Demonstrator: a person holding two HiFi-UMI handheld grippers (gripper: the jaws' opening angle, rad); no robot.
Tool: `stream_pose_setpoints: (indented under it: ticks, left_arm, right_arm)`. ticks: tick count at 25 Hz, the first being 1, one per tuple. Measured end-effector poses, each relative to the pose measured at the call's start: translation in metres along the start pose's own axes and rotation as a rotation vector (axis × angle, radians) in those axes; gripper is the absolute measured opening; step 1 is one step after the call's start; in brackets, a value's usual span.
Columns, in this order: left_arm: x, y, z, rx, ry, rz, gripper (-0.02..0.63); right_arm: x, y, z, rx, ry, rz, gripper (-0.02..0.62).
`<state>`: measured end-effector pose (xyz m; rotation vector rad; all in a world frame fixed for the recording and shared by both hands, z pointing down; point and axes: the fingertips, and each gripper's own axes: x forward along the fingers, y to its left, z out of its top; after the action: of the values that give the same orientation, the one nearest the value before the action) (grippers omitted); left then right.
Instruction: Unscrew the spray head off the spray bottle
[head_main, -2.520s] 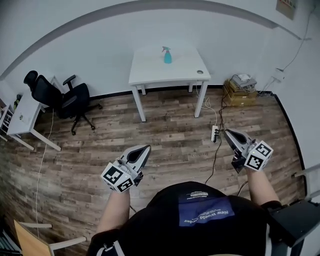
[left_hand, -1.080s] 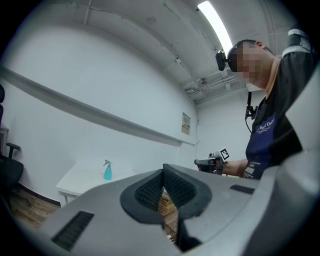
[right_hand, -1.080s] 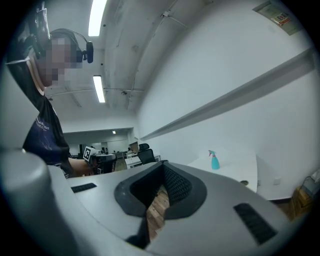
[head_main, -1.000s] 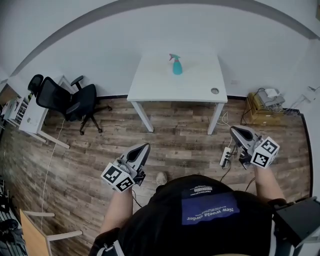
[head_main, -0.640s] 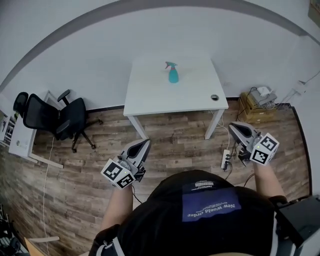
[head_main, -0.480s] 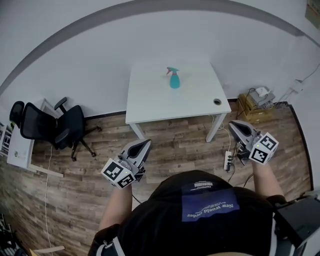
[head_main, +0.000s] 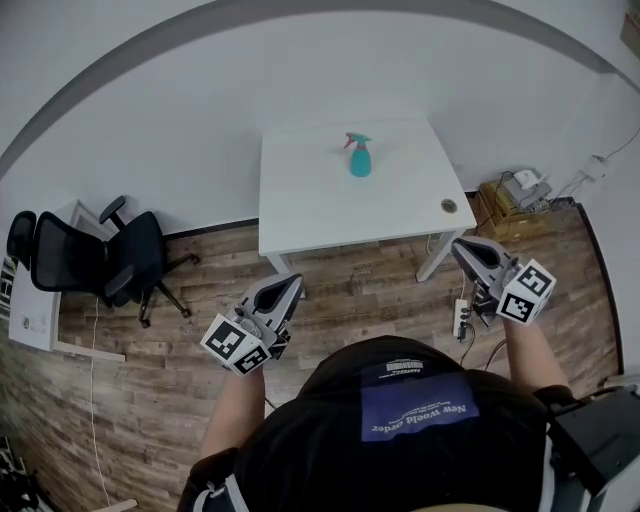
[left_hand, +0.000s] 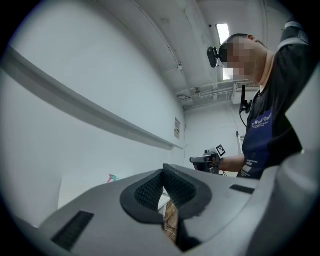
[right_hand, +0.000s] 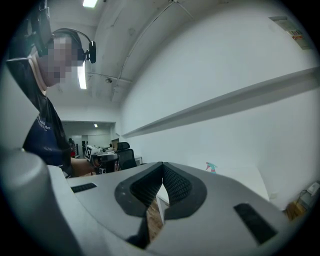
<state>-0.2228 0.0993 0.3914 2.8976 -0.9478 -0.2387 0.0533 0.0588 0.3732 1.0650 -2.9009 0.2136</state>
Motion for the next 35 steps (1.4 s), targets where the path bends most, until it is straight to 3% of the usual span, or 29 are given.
stream_pose_setpoints:
  ticks: [7,16,22,30,35]
  left_arm:
    - [0.037,0.021,-0.013,-0.004,0.037,0.062,0.003]
    - [0.157,0.035,-0.012,-0.022,0.019,0.178,0.003]
    - [0.218,0.036,-0.025,-0.026,0.057,0.220,0.003]
    - [0.238,0.061,-0.033,-0.033,0.099,0.264,0.003]
    - [0.245,0.096,-0.038,-0.051,0.102,0.219,0.003]
  right_arm:
    - [0.024,-0.055,-0.007,0.016,-0.010,0.060,-0.009]
    - [0.018,-0.197,0.009,-0.063,-0.023,0.129,-0.009]
    - [0.022,-0.273,0.008,-0.023,-0.033,0.166,-0.009]
    - [0.052,-0.305,-0.009,0.017,-0.019,0.207,-0.009]
    - [0.079,-0.308,-0.008,0.010,0.000,0.189,-0.009]
